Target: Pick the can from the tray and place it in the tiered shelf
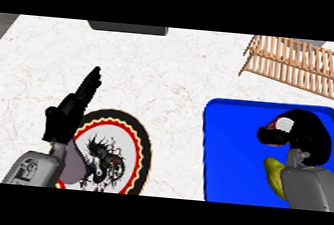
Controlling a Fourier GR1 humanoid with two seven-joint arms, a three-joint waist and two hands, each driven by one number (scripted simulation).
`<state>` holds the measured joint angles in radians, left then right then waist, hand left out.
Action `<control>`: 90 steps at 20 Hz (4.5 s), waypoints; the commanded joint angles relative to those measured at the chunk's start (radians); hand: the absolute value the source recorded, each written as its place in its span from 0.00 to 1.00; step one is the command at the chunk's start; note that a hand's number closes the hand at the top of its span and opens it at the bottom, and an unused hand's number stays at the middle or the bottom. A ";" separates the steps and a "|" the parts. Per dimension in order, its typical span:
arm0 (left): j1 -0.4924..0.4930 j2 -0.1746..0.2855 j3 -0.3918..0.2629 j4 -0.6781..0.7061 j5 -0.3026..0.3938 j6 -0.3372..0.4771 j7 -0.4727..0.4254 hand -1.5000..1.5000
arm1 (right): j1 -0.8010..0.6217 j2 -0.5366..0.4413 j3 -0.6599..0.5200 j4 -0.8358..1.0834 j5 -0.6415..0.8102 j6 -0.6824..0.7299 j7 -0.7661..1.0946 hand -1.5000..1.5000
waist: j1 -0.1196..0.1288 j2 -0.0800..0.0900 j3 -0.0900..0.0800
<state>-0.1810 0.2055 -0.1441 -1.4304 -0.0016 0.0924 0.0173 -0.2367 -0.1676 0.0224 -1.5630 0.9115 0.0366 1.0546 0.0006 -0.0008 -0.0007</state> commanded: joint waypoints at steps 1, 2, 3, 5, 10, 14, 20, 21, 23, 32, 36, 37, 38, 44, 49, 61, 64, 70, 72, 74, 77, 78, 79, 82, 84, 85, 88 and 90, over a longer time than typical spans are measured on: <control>-0.010 0.006 0.006 -0.005 -0.004 -0.010 -0.001 0.50 | -0.101 0.110 0.143 -0.004 0.054 0.031 0.052 1.00 | 0.014 0.001 0.000; -0.049 -0.004 0.012 0.053 -0.006 -0.010 -0.011 0.50 | -0.123 0.114 0.177 0.033 0.044 0.048 -0.010 1.00 | 0.013 0.005 0.000; -0.036 -0.026 -0.009 0.028 -0.010 0.003 -0.005 0.50 | -0.152 0.161 0.264 0.002 0.072 0.059 0.021 1.00 | 0.026 0.002 -0.001; -0.043 -0.016 -0.017 0.007 -0.009 -0.015 0.019 0.50 | -0.209 0.164 0.362 0.061 0.035 -0.005 0.028 1.00 | 0.040 0.003 0.000; -0.074 -0.038 -0.006 0.026 -0.026 0.014 0.027 0.50 | -0.290 0.166 0.355 -0.021 -0.032 -0.243 0.008 1.00 | 0.016 0.001 0.001; -0.016 -0.050 -0.020 0.033 -0.043 0.015 -0.020 0.50 | -0.365 0.167 0.405 -0.071 0.065 -0.257 0.104 1.00 | 0.005 0.000 0.000; 0.006 0.004 0.025 0.006 -0.020 -0.022 -0.004 0.50 | -0.489 0.167 0.396 -0.181 0.179 -0.189 0.285 1.00 | 0.004 -0.005 -0.001; 0.056 -0.028 -0.009 -0.022 -0.031 -0.007 -0.024 0.50 | -0.430 0.167 0.376 -0.224 0.228 -0.153 0.258 1.00 | -0.004 -0.007 0.000; -0.010 -0.048 -0.012 -0.002 -0.051 0.020 0.024 0.50 | -0.532 0.167 0.352 -0.241 0.265 -0.042 0.323 1.00 | -0.012 -0.009 -0.001; 0.020 0.003 0.034 -0.020 -0.013 -0.046 0.002 0.50 | -0.627 0.091 0.138 -0.257 0.400 0.056 0.190 1.00 | -0.010 -0.004 0.000; 0.022 -0.027 0.016 0.000 -0.036 -0.029 -0.003 0.50 | -0.748 0.108 0.076 -0.147 0.440 0.121 0.165 1.00 | 0.000 -0.001 0.000; -0.011 -0.069 -0.009 -0.018 -0.068 0.022 0.027 0.50 | -0.751 0.113 0.078 -0.228 0.440 0.190 0.191 1.00 | -0.009 -0.005 0.000; 0.029 -0.072 -0.014 -0.006 -0.064 0.009 -0.007 0.50 | -0.773 0.117 0.039 -0.214 0.432 0.167 0.180 1.00 | -0.004 -0.003 0.000; -0.028 -0.033 0.033 -0.013 -0.046 -0.026 0.030 0.50 | -0.858 -0.011 -0.116 -0.147 0.401 0.208 0.063 1.00 | -0.003 -0.002 0.000; 0.027 -0.057 0.006 -0.041 -0.061 -0.028 0.022 0.50 | -0.886 -0.084 -0.178 -0.058 0.405 0.158 -0.011 1.00 | 0.004 -0.001 0.000; -0.035 -0.066 0.060 0.033 -0.062 -0.046 -0.017 0.50 | -0.863 -0.172 -0.189 0.209 0.435 -0.034 -0.176 1.00 | 0.006 0.003 0.000; -0.060 -0.060 0.058 0.017 -0.074 -0.045 0.041 0.50 | -0.902 -0.203 -0.187 0.345 0.471 -0.120 -0.219 1.00 | 0.011 0.005 0.000; -0.023 -0.116 0.024 0.054 -0.116 -0.009 -0.038 0.50 | -0.821 -0.232 -0.197 0.420 0.434 -0.262 -0.369 1.00 | 0.009 0.005 0.001; 0.011 -0.078 0.049 0.016 -0.083 -0.052 -0.031 0.50 | -0.808 -0.234 -0.216 0.475 0.467 -0.328 -0.336 1.00 | 0.013 0.005 0.001; -0.003 -0.083 0.035 -0.016 -0.093 -0.041 0.007 0.50 | -0.848 -0.202 -0.314 0.385 0.304 -0.417 -0.379 1.00 | 0.023 0.005 0.003; 0.005 -0.079 0.042 -0.011 -0.094 -0.046 0.000 0.50 | -0.823 -0.238 -0.354 0.455 0.241 -0.498 -0.474 1.00 | 0.014 0.005 0.001; 0.031 -0.065 0.052 -0.035 -0.076 -0.066 0.005 0.50 | -0.810 -0.207 -0.345 0.482 0.238 -0.530 -0.475 1.00 | 0.017 0.004 0.001; -0.038 -0.084 0.067 0.022 -0.088 -0.041 0.004 0.50 | -0.863 -0.250 -0.350 0.501 0.225 -0.505 -0.498 1.00 | 0.010 0.005 0.001; -0.055 -0.086 0.076 0.084 -0.095 -0.050 -0.038 0.50 | -0.851 -0.256 -0.369 0.573 0.174 -0.564 -0.563 1.00 | 0.008 0.006 0.001; 0.024 -0.100 0.030 -0.044 -0.106 -0.047 0.025 0.50 | -0.834 -0.289 -0.388 0.596 0.142 -0.569 -0.599 1.00 | 0.012 0.003 0.001; -0.038 -0.075 0.079 0.016 -0.073 -0.081 0.030 0.50 | -0.854 -0.274 -0.370 0.605 0.151 -0.564 -0.579 1.00 | 0.009 0.003 0.001; -0.020 -0.116 0.046 0.011 -0.119 -0.034 0.011 0.50 | -0.863 -0.319 -0.393 0.669 0.107 -0.570 -0.639 1.00 | 0.008 0.003 0.001; -0.001 -0.101 0.058 0.003 -0.105 -0.038 -0.002 0.50 | -0.817 -0.370 -0.360 0.719 0.336 -0.548 -0.428 1.00 | 0.006 0.004 -0.001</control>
<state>-0.1845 0.1091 -0.0916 -1.4328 -0.1047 0.0466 0.0246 -1.0788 -0.4910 -0.3509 -0.9052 1.1265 -0.5137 0.5155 0.0100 0.0033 -0.0008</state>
